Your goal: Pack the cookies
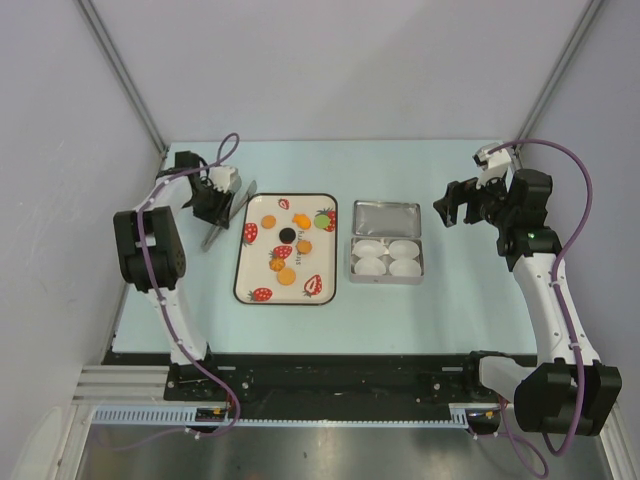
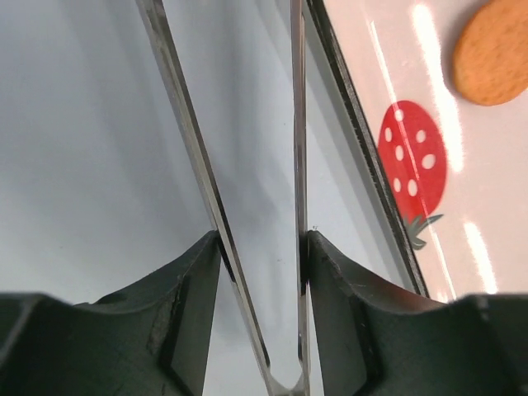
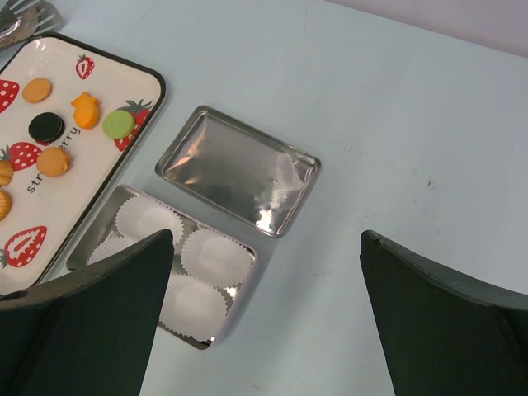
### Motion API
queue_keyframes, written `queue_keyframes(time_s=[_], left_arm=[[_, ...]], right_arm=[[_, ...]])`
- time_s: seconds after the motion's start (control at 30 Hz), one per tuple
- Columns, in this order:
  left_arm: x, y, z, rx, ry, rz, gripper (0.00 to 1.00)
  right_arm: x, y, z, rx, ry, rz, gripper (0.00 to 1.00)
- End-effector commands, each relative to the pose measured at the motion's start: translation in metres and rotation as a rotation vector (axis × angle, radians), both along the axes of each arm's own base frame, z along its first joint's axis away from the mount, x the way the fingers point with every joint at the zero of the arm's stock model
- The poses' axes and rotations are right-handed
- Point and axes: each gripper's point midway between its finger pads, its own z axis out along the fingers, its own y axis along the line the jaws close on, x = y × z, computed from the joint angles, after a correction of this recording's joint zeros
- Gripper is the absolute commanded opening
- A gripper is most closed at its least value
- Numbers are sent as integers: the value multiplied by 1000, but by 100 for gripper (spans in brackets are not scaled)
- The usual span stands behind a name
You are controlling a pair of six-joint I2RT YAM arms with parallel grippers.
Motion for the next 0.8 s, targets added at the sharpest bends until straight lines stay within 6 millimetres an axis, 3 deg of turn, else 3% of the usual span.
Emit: queue_keyframes(time_s=[0.0,0.33,0.77], left_arm=[[11,-15,53,-79,-129,26,50],[16,-8,75,-53,-183,80,49],[11,-14,125,-87,-294,119,48]], right_arm=[[-1,1,10,-16,-44,8,100],[-1,2,12,-14,-49,9,100],[-2,2,13,-13,-52,9,100]])
